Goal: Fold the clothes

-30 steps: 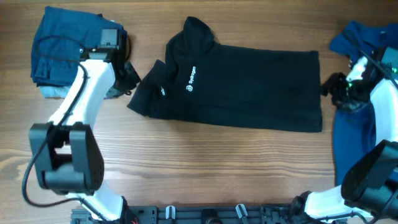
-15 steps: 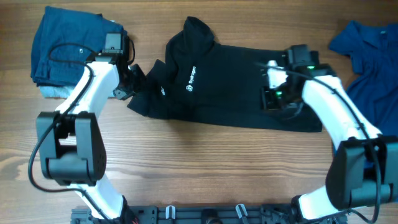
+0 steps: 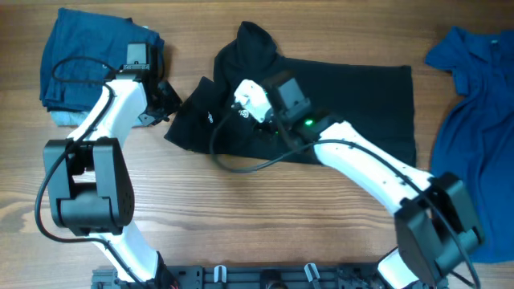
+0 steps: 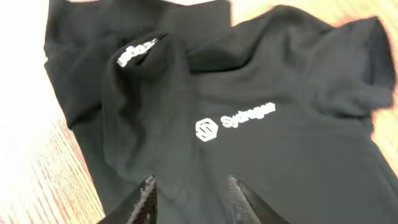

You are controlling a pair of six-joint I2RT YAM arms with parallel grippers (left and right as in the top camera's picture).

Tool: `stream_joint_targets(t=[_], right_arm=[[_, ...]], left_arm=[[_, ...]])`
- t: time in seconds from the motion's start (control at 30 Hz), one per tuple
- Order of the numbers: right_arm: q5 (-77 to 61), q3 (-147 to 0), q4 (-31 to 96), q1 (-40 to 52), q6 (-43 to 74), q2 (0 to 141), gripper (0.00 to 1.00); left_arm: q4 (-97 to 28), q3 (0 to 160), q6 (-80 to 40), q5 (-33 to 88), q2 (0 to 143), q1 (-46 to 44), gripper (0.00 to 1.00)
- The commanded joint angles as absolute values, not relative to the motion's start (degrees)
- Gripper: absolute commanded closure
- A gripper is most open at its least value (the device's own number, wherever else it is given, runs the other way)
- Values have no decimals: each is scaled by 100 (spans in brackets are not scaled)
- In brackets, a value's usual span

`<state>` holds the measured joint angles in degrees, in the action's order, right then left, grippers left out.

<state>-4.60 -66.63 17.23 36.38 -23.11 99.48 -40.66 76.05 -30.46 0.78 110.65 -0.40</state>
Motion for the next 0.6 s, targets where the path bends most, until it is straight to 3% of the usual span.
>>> stream_joint_targets(t=[0.0, 0.03, 0.07, 0.13, 0.23, 0.4, 0.57], right_arm=[[71, -6667, 1439, 3872, -2858, 10645, 52], [207, -6667, 1321, 3955, -3002, 10879, 50], [314, -6667, 1293, 4029, -3227, 11039, 48], [683, -6667, 1201, 4237, -3459, 11321, 36], [694, -6667, 1009, 4421, -3524, 11413, 29], [1138, -6674, 1133, 4453, -3844, 11384, 23], [1638, -6689, 1382, 4589, -3535, 10484, 22]], left_arm=[[-4003, 7572, -3022, 305, 11102, -25, 26], [-4007, 7572, -3022, 303, 11102, -25, 7], [-4007, 7572, -3022, 303, 11102, -25, 0], [-4005, 7572, -3022, 301, 11102, -25, 0], [-4005, 7572, -3022, 301, 11102, -25, 0], [-4005, 7572, -3022, 301, 11102, -25, 0], [-4005, 7572, -3022, 301, 11102, -25, 0]])
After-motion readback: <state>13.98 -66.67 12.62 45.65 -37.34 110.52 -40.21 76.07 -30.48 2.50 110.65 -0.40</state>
